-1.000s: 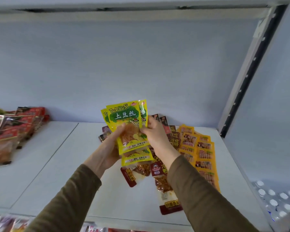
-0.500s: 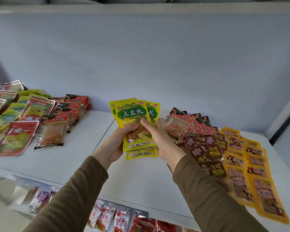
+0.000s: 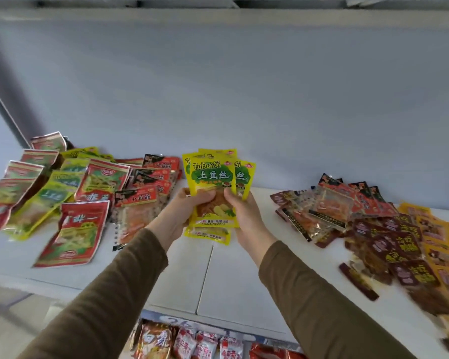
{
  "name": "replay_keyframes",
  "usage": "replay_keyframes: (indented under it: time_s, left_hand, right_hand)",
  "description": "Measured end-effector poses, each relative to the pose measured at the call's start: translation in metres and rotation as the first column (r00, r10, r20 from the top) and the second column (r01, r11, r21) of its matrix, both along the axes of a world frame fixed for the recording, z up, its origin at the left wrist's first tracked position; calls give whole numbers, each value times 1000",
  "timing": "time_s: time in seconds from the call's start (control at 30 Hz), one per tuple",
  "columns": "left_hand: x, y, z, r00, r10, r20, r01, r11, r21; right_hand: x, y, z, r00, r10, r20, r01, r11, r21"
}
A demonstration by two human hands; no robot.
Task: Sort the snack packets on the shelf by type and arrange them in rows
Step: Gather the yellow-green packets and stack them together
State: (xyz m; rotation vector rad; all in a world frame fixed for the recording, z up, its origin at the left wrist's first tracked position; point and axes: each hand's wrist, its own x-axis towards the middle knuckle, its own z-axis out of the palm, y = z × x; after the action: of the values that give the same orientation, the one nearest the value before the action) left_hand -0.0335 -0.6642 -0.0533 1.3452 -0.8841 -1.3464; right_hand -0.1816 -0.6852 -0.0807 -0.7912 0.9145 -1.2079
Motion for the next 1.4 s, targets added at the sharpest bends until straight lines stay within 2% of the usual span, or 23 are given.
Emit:
replay_keyframes:
  time_s: [0.2,0.3,0.4,0.47,0.57,0.7,0.77,0.87,0.93,1.0,1.03,1.1,1.13,1.2,1.27,1.4]
  left_hand:
    - [38,-24,-14,993,16,119,-12,1000,-29]
    - [53,-35,-25,982,32,185,-28,999,-25]
    - [62,-44,-35,949,36,312,-29,999,-29]
    - [64,-48,-39,920,39,390,-23,999,-45]
    - [66,-53,-45,907,14,420,10,998,-54]
    - [65,-62,-52,936,-121,332,120,992,26]
    - [63,-63,-48,943,-113,313,110,994,30]
    - [66,-61,-44,909,-50,414,84,994,-65]
    - [69,-58,-44,841,-47,539,131,984,-120]
    - [74,-55,-47,733,-26,680,200,964,-178]
    - [76,-54,-48,659,3,752,224,954,-199]
    - [82,-49,-46,458,77,886,261,941,-217]
    - [86,-48,-46,353,106,930,276,938,-212]
    - [95,-45,-47,214,96,972,293,943,-158]
    - [105,-44,-49,154,26,988,299,952,-71]
    - [114,-43,-52,128,-102,987,300,952,59]
  right_hand:
    - [43,-27,-23,995,-6,-104,5,1000,-9]
    - [54,-39,-31,968,9,-251,-9,1000,3]
    - [62,-49,-36,930,-53,-365,51,999,-16]
    - [68,-53,-38,936,-100,-339,102,995,-12]
    - [79,-58,-39,933,-141,-332,139,990,-29]
    - [94,-56,-42,924,-142,-356,128,990,-62]
    - [97,-56,-41,911,-142,-387,122,990,-75]
    - [99,-58,-39,908,-159,-387,142,987,-72]
    - [98,-59,-39,904,-189,-383,181,982,-59]
    - [101,-58,-39,899,-211,-384,204,977,-58]
    - [102,-56,-39,898,-212,-386,203,977,-64]
    - [107,-50,-39,900,-205,-384,181,979,-98]
    - [109,-47,-39,897,-197,-396,162,979,-120]
    - [111,-39,-40,877,-164,-452,108,983,-147]
    - [111,-34,-44,850,-121,-512,41,986,-164]
    - [109,-26,-47,821,-85,-565,-13,986,-166]
